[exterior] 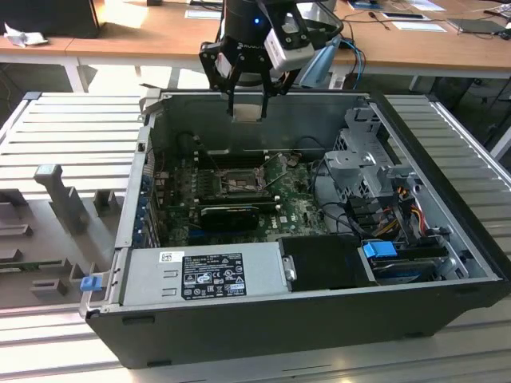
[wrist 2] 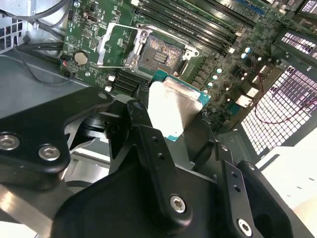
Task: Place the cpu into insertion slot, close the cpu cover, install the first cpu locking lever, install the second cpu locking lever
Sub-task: 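Place the cpu into insertion slot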
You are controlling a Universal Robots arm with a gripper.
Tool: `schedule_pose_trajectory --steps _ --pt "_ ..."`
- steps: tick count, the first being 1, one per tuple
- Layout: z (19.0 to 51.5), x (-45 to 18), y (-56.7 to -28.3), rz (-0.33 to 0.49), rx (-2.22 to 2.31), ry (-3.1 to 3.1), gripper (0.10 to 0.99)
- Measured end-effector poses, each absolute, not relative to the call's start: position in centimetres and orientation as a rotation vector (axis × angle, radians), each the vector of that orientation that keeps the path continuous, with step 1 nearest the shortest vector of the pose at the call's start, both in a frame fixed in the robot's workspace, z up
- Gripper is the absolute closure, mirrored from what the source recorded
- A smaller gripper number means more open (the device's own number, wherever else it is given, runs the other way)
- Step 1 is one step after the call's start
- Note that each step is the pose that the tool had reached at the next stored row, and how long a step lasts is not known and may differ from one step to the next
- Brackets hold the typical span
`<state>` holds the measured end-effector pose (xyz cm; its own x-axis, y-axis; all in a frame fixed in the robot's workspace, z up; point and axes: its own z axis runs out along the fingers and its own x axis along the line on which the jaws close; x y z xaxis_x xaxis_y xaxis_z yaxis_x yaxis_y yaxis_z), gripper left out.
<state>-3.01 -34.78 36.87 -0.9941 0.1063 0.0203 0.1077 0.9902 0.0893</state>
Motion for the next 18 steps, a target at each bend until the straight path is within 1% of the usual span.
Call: schedule_pose_trajectory --steps 18 --pt "36.87 -3.01 -34.78 -0.142 -0.256 -3.115 0.557"
